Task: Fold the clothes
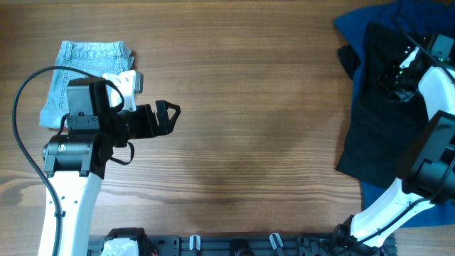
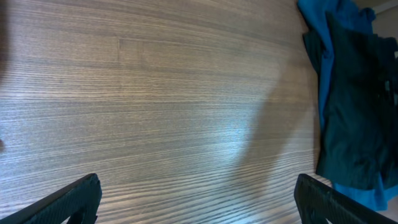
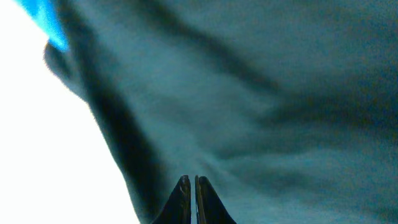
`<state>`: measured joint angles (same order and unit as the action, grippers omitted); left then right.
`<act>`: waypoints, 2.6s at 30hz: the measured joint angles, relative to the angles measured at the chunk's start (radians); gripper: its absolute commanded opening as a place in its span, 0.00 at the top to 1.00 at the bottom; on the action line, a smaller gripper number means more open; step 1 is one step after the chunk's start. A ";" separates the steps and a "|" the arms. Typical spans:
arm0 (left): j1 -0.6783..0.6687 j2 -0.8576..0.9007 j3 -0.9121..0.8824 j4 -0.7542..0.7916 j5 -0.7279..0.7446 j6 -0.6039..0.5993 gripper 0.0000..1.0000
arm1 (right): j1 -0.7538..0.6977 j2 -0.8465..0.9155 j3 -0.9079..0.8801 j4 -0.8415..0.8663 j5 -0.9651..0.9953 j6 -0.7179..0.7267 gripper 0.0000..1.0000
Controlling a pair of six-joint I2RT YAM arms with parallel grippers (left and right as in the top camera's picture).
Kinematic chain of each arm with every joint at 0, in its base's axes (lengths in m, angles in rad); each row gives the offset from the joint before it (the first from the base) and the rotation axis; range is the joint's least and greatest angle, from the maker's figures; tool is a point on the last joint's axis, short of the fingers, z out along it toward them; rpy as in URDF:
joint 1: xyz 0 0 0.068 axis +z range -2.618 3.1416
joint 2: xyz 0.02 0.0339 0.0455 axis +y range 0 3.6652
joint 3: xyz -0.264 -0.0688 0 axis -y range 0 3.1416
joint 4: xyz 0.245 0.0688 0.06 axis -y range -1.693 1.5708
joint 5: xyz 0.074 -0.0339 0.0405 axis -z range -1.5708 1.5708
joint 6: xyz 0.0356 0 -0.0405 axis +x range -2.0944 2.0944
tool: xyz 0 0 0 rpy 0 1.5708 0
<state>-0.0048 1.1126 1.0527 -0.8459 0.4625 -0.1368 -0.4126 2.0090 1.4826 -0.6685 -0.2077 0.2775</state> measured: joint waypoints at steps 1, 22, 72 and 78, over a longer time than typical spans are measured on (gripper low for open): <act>0.000 0.000 0.000 0.000 0.000 0.000 0.00 | 0.006 0.000 0.000 0.000 -0.018 -0.010 0.53; 0.000 0.000 0.000 0.000 0.015 0.000 0.00 | 0.114 0.013 0.000 0.025 0.122 0.017 0.68; 0.000 0.000 0.000 0.009 0.105 -0.004 0.00 | 0.212 0.021 -0.002 -0.053 0.300 0.101 0.68; 0.000 0.000 0.000 0.010 0.105 -0.004 0.00 | 0.210 0.021 -0.002 -0.052 0.344 0.112 0.96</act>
<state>-0.0048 1.1126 1.0527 -0.8364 0.5674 -0.1406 -0.2024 2.0296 1.4803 -0.7204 0.1364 0.3893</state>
